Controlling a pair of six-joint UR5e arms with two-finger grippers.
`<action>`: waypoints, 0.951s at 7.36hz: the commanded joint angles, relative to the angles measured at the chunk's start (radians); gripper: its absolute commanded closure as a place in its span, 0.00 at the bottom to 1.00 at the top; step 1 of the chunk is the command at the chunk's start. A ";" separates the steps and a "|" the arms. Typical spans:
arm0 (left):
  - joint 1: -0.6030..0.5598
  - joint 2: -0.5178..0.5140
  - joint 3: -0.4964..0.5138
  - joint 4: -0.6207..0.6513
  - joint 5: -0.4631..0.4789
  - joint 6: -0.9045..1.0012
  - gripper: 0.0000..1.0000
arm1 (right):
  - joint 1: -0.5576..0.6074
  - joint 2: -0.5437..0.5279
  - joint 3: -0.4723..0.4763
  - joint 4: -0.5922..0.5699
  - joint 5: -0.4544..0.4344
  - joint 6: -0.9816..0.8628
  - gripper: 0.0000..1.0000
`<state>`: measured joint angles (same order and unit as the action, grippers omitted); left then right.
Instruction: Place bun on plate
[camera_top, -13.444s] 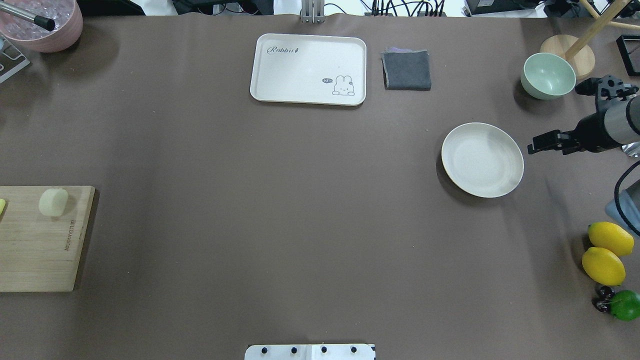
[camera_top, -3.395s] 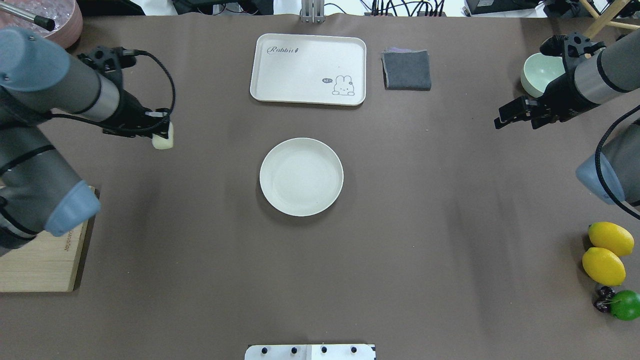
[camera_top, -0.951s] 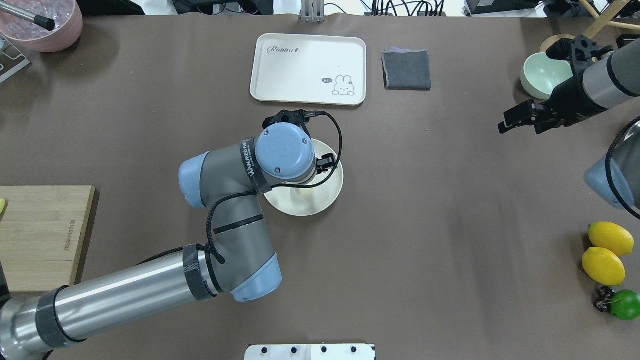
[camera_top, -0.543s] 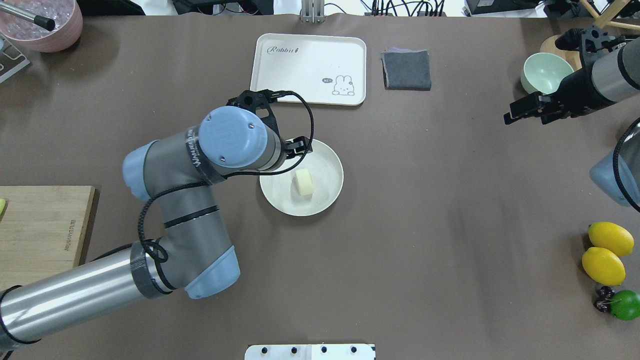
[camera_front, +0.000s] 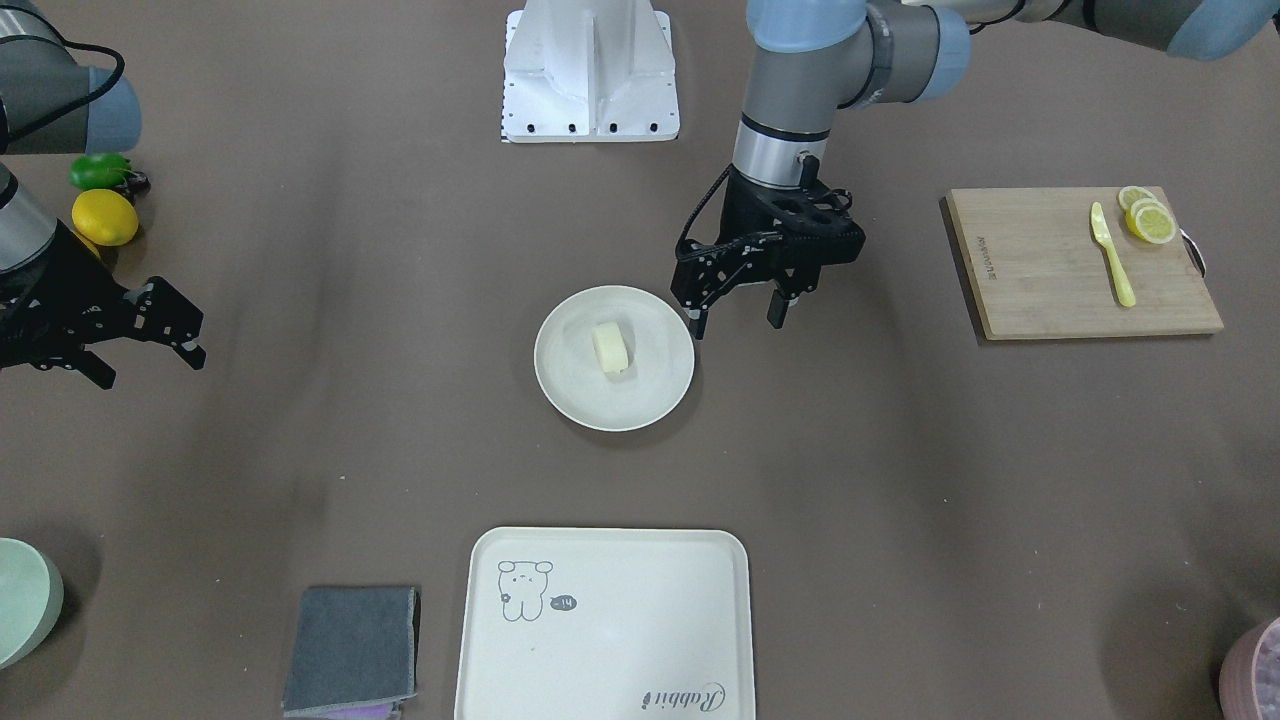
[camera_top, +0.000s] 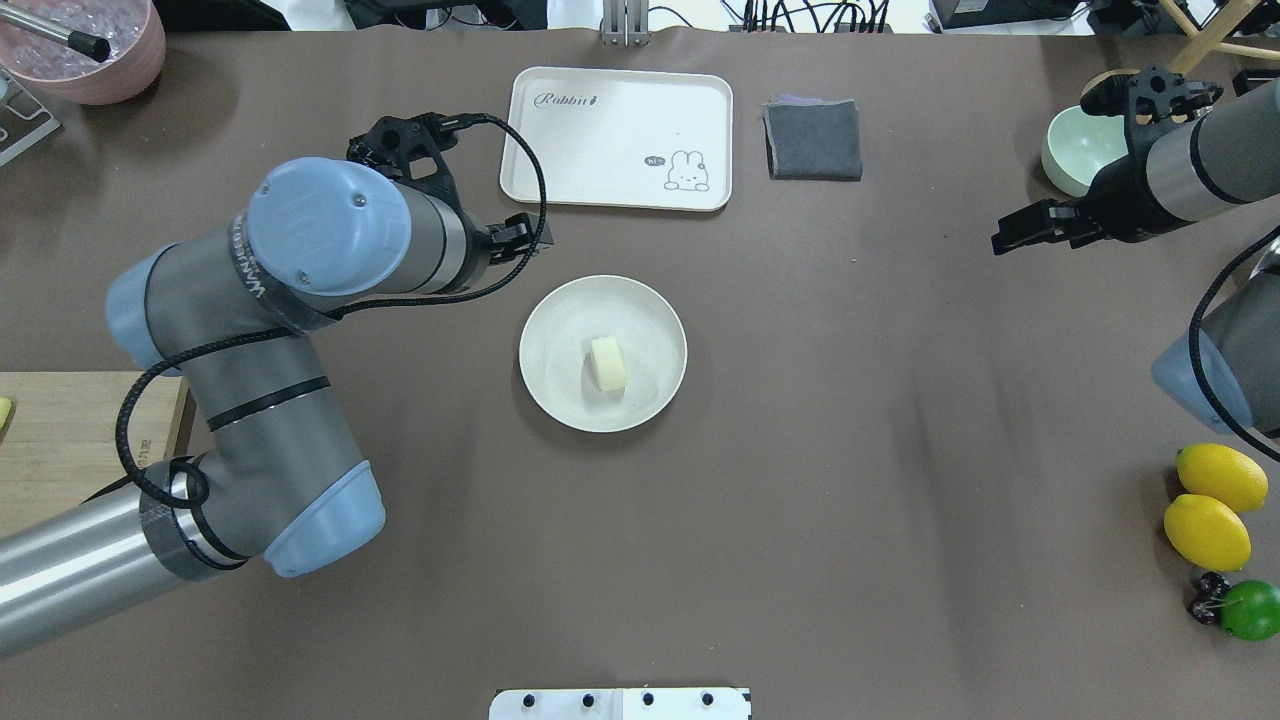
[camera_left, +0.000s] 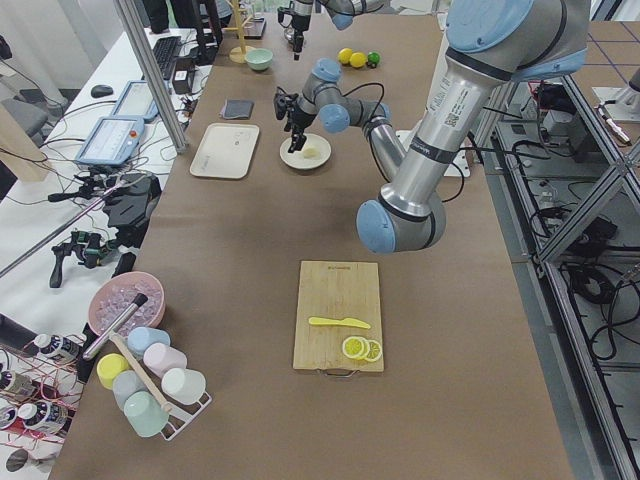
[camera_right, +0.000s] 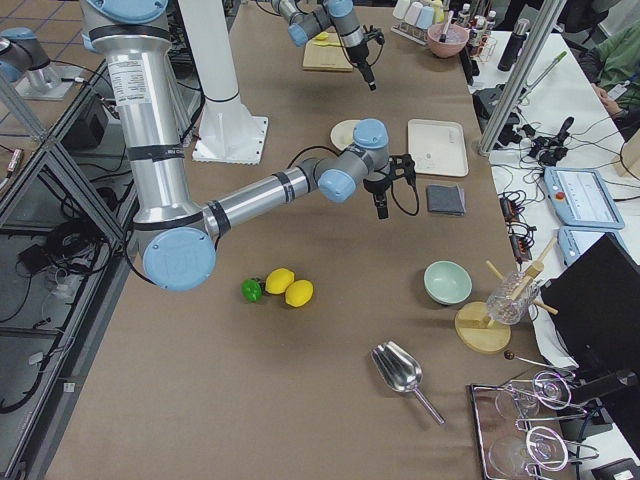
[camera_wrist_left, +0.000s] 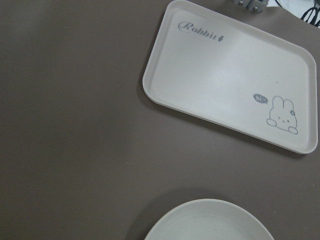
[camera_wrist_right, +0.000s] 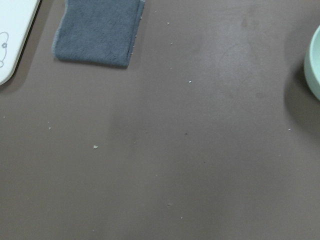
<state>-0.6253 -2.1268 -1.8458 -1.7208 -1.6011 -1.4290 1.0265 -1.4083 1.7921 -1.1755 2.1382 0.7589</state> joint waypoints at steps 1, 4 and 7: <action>-0.113 0.071 -0.016 0.006 -0.192 0.245 0.02 | 0.109 -0.001 -0.005 -0.115 0.008 -0.066 0.00; -0.410 0.340 -0.087 0.003 -0.457 0.649 0.02 | 0.310 -0.058 -0.017 -0.295 0.028 -0.317 0.00; -0.740 0.522 -0.008 0.006 -0.626 1.079 0.02 | 0.504 -0.104 -0.037 -0.476 0.189 -0.554 0.00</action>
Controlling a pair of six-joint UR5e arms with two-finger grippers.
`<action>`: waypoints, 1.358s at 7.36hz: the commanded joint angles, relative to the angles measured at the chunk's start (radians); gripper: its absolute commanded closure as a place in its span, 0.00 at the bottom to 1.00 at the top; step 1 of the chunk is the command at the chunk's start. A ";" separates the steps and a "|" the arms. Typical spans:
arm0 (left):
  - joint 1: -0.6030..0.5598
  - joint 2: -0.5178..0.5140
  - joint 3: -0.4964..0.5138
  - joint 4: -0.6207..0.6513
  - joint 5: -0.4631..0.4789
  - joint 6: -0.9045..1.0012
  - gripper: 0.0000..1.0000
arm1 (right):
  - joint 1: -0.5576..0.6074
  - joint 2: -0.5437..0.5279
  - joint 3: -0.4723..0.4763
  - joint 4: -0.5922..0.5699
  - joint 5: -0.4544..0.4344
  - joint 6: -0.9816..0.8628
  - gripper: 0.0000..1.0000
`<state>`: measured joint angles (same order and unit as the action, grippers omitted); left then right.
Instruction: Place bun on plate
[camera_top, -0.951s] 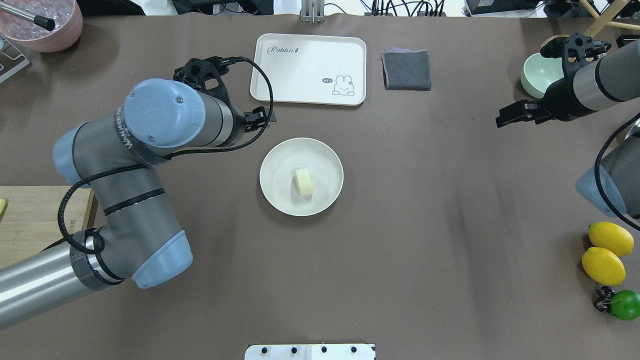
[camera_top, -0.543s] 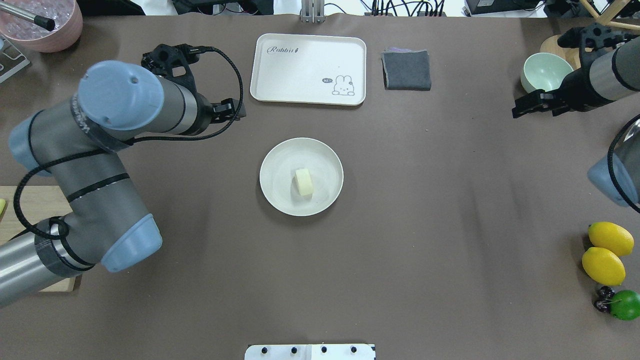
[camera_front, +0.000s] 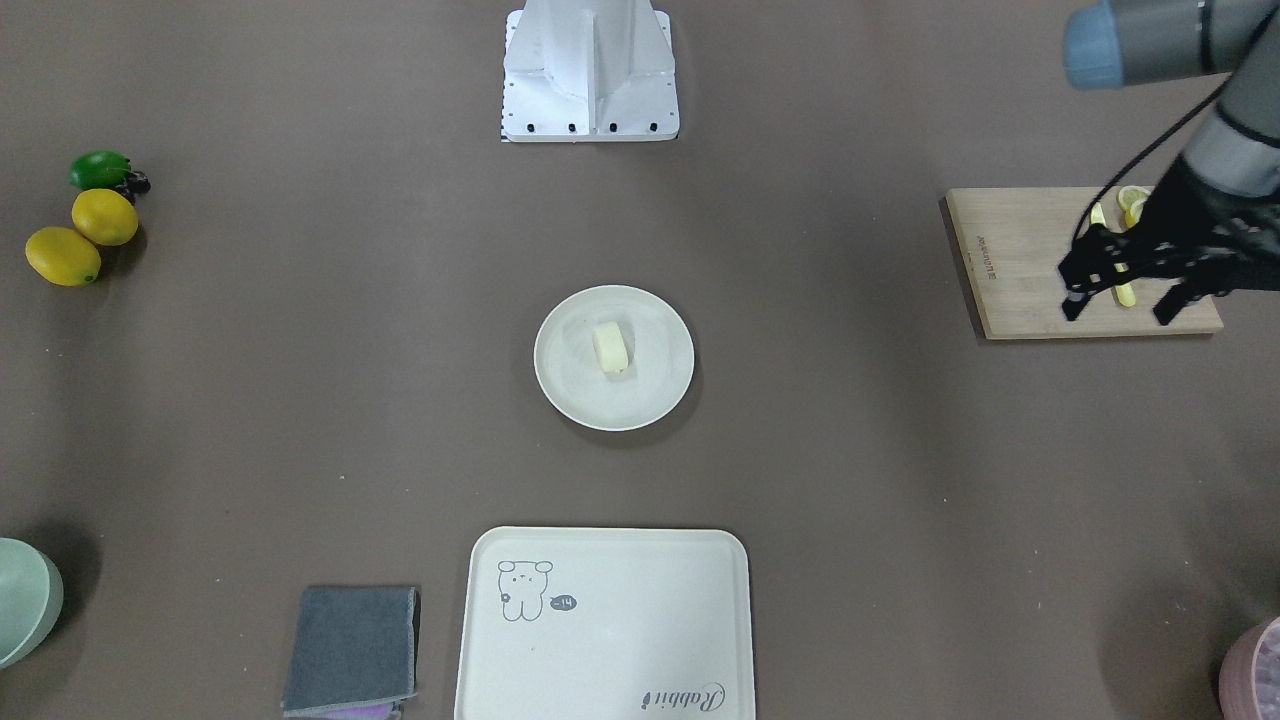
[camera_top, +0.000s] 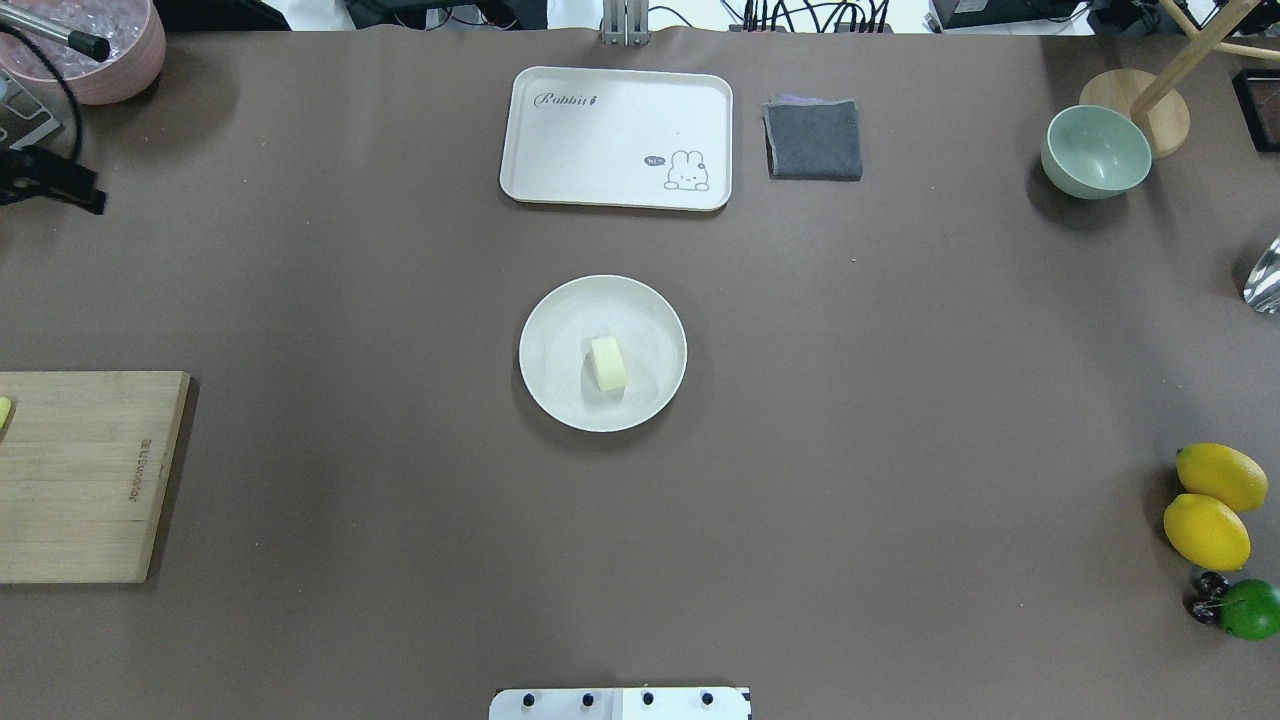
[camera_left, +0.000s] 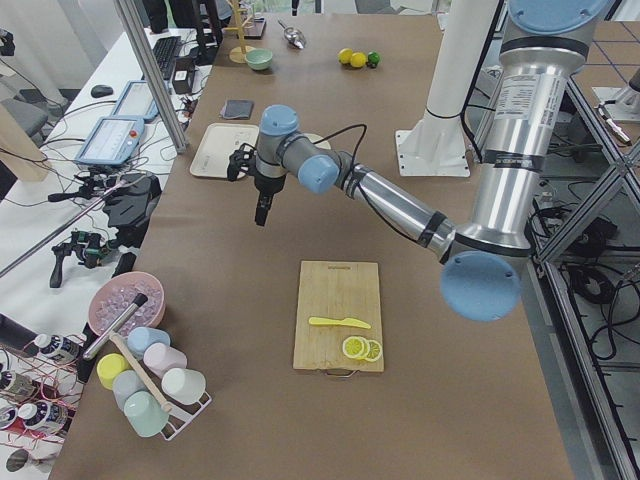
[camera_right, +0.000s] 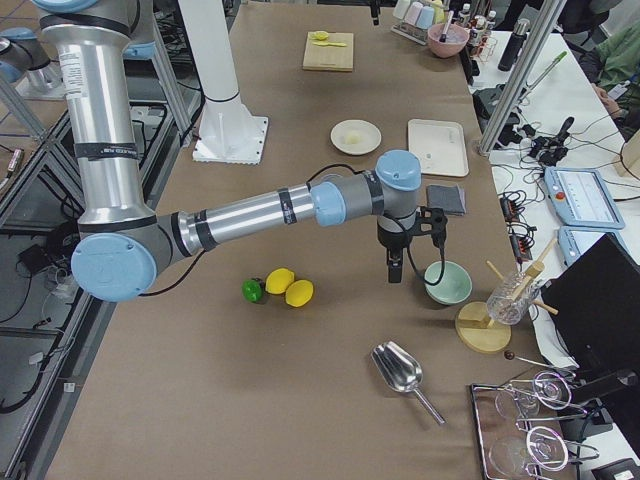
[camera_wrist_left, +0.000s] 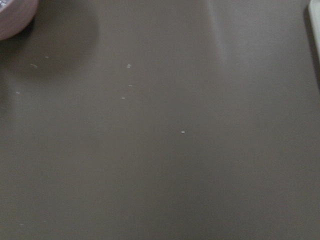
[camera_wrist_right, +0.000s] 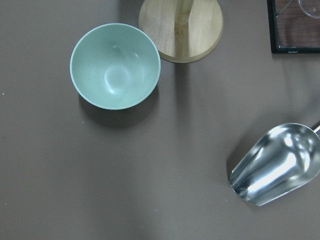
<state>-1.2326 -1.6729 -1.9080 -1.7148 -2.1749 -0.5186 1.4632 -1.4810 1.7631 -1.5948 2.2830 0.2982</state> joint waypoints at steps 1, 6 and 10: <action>-0.248 0.068 0.151 0.000 -0.055 0.292 0.02 | 0.124 -0.036 -0.067 -0.065 0.081 -0.096 0.00; -0.363 0.088 0.303 0.000 -0.131 0.468 0.02 | 0.175 -0.087 -0.133 -0.056 0.115 -0.097 0.00; -0.375 0.088 0.303 0.000 -0.134 0.468 0.02 | 0.175 -0.087 -0.134 -0.054 0.096 -0.096 0.00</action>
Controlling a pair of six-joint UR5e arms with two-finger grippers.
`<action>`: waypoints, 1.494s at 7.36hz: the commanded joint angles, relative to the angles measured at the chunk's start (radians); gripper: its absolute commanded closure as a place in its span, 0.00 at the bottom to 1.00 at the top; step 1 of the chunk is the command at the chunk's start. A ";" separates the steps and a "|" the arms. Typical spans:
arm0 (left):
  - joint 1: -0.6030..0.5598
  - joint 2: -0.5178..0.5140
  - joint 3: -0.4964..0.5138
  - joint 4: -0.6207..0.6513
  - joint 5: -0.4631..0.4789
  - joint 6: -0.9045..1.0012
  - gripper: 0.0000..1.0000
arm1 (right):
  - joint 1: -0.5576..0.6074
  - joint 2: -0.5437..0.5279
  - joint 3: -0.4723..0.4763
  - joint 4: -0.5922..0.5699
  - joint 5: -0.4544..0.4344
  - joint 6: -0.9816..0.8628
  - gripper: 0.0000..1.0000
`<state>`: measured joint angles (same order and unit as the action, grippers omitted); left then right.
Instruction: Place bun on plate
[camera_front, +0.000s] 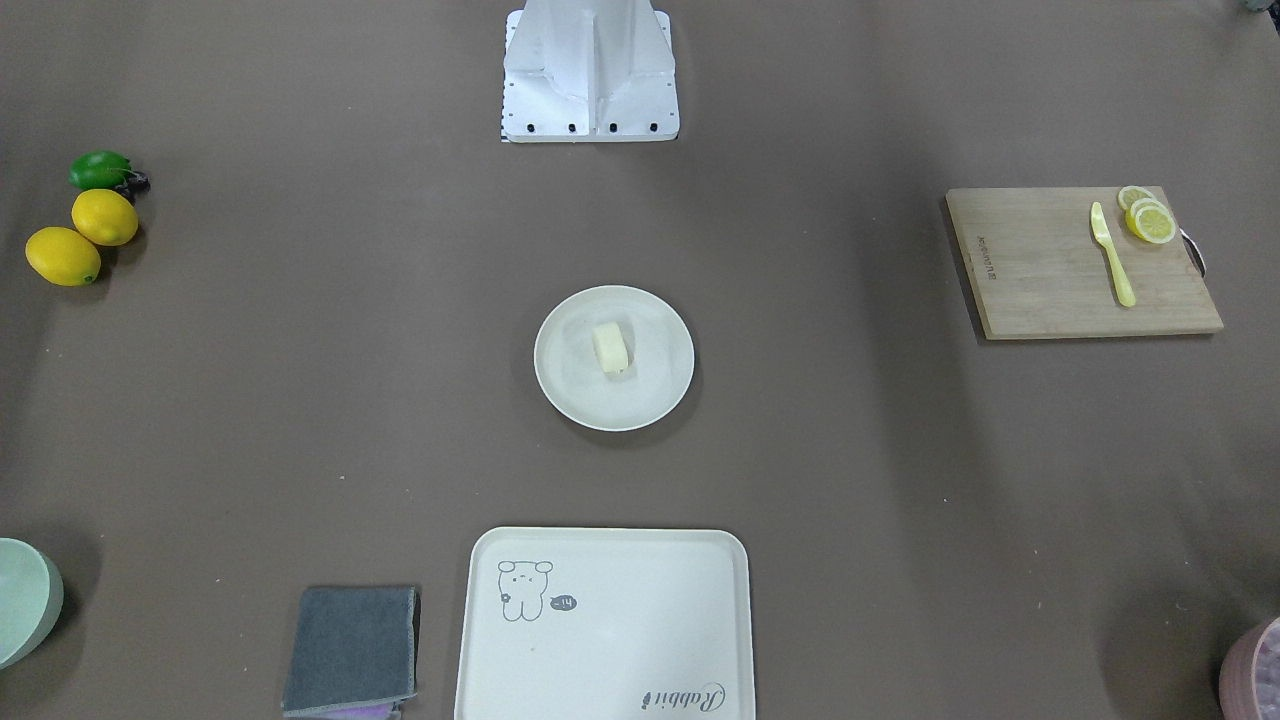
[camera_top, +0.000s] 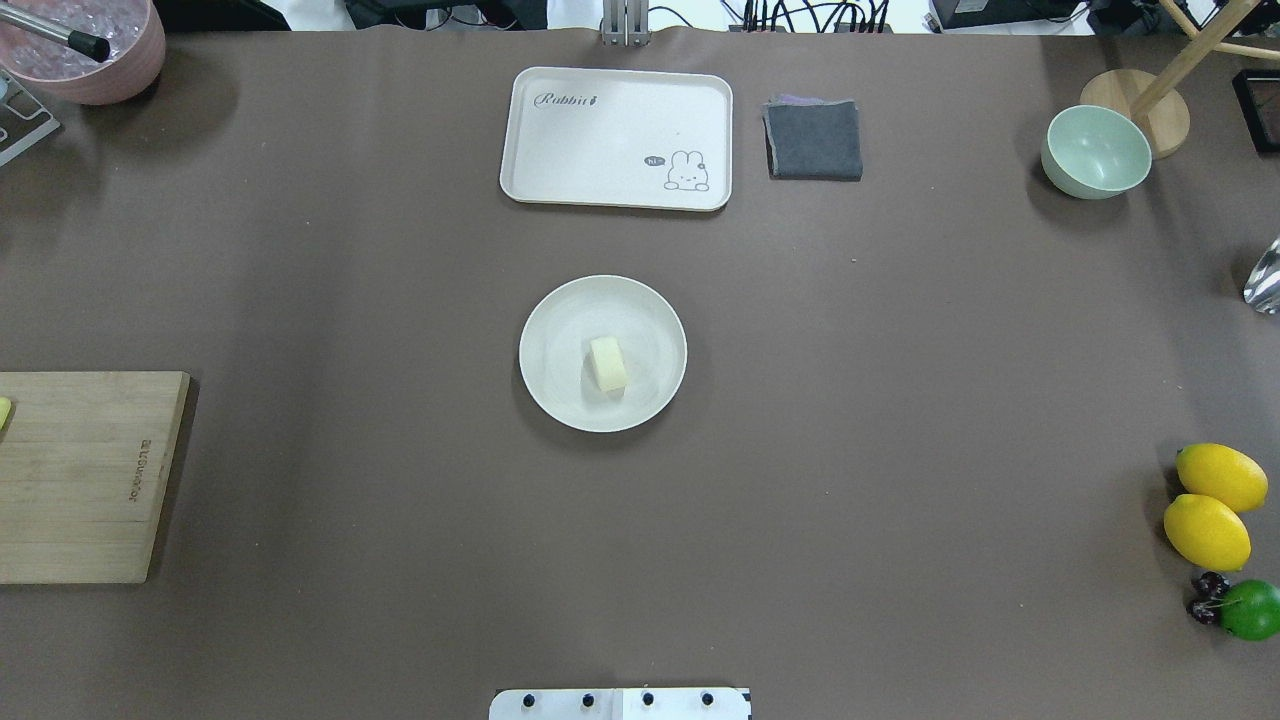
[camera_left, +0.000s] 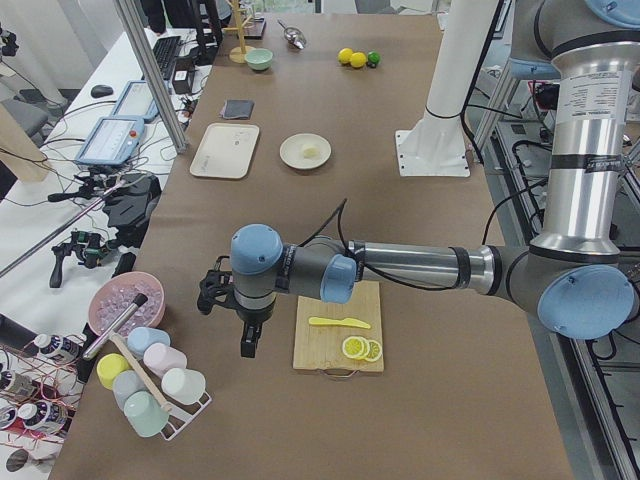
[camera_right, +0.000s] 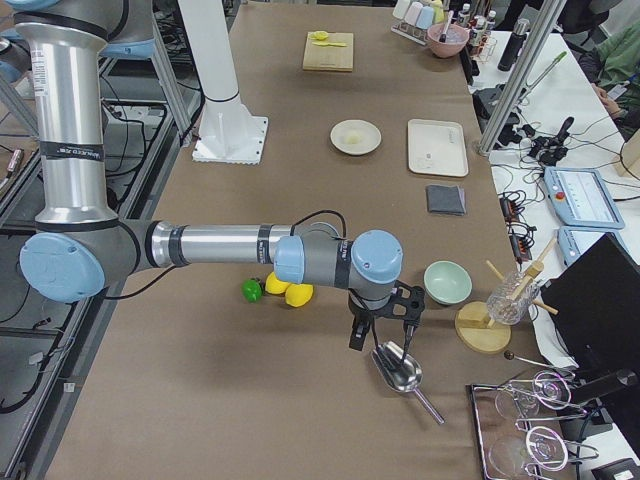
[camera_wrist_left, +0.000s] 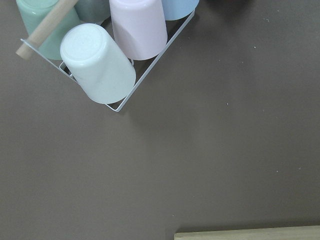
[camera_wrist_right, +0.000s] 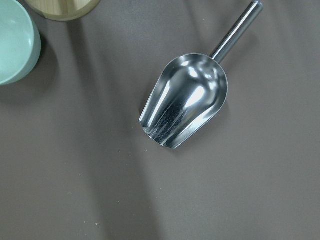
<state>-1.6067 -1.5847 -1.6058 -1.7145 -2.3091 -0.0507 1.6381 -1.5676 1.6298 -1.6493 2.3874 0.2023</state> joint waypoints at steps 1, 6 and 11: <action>-0.002 -0.001 0.003 0.000 0.001 0.000 0.02 | 0.000 0.000 -0.001 0.000 -0.010 0.000 0.00; -0.002 0.000 0.010 0.000 0.002 0.000 0.02 | 0.000 0.003 0.001 0.002 -0.010 0.000 0.00; -0.002 0.000 0.023 -0.007 0.004 0.000 0.02 | 0.000 0.000 0.007 0.002 -0.007 -0.003 0.00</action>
